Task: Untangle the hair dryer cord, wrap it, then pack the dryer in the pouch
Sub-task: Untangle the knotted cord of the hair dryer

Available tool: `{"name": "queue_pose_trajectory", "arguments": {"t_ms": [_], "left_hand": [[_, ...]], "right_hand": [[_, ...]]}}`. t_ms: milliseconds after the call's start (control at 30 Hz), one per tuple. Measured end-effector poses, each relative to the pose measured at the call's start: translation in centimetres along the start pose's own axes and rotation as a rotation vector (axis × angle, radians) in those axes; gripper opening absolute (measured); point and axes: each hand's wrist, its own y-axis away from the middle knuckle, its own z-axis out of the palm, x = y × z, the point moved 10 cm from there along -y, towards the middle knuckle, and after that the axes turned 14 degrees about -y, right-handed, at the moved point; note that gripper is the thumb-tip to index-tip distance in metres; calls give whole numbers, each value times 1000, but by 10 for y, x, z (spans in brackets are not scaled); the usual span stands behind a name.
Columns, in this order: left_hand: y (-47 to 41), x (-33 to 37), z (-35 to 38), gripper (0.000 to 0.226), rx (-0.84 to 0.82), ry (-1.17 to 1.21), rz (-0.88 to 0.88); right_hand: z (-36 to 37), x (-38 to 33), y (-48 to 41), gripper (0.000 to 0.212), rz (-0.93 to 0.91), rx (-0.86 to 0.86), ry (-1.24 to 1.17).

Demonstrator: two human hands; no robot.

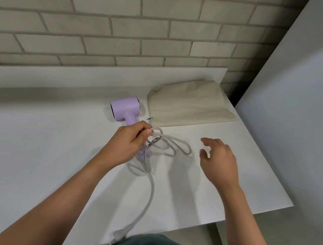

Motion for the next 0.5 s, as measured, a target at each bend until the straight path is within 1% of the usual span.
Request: {"name": "queue_pose_trajectory", "arguments": {"t_ms": [67,100,167,200,267,367,433,500], "left_hand": [[-1,-2,0,20,7,-21,10],[0,0,-1,20,6,-27,19],[1,5,-2,20,6,-33,47],[1,8,-3,19,6,-33,65],[2,15,-4,18,4,-20,97],[4,14,-6,19,-10,18,98],[6,10,-5,21,-23,64,78],[8,4,-4,24,-26,143,45]], "right_hand": [[-6,-35,10,50,-176,95,-35],[-9,-58,17,50,-298,125,-96],[0,-99,30,40,-503,69,-174],[9,-113,35,34,-553,19,-173],[28,-127,36,25,-573,-27,-129],[43,-132,34,10,-583,-8,-87],[43,-133,34,9,-579,1,-93],[23,-136,33,8,-572,71,-152]]}}
